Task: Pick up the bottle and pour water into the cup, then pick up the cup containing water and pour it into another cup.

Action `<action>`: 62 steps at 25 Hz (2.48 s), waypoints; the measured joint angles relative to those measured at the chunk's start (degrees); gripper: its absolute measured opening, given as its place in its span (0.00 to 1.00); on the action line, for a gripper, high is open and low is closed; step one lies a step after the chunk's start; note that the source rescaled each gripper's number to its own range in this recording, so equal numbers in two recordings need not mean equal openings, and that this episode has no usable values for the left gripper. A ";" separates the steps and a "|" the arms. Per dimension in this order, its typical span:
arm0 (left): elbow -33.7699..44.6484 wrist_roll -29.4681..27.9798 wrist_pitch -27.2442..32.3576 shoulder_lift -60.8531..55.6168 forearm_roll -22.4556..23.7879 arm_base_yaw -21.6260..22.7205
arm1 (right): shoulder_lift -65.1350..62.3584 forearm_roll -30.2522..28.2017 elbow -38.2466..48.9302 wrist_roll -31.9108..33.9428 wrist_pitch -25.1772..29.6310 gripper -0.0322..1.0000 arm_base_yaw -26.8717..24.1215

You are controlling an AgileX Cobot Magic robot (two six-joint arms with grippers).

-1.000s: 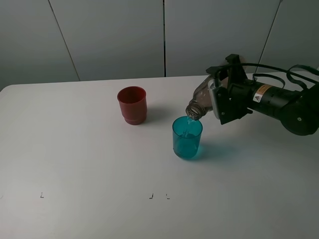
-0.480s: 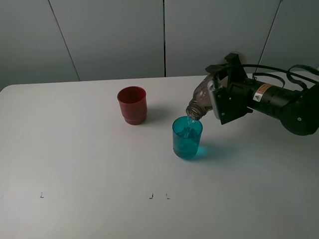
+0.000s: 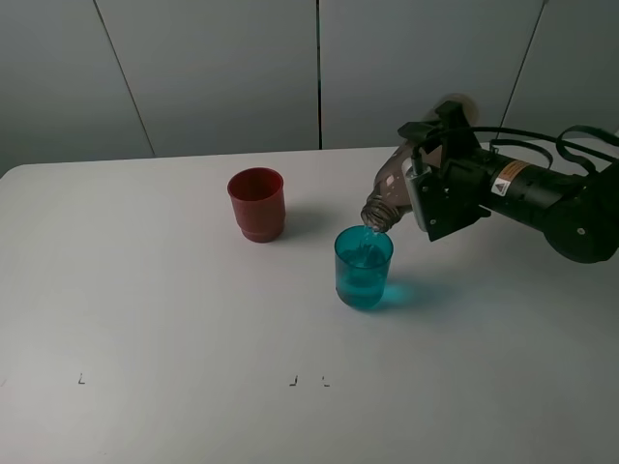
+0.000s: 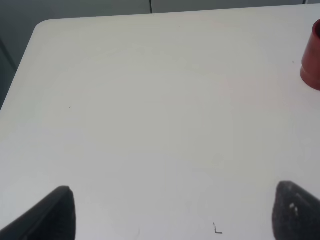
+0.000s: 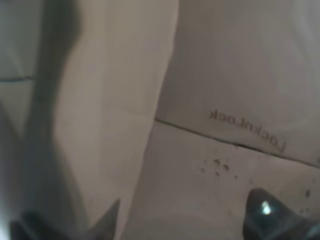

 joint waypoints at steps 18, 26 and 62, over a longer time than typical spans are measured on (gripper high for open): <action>0.00 0.00 0.00 0.00 0.00 0.00 | 0.00 0.00 0.00 -1.45 -0.48 0.03 0.00; 0.00 0.00 0.00 0.00 0.00 0.00 | 0.00 -1.18 0.00 7.72 -0.48 0.03 0.00; 0.00 0.39 0.00 0.00 0.00 0.00 | -2.79 4.05 2.60 101.20 -2.15 0.03 -6.87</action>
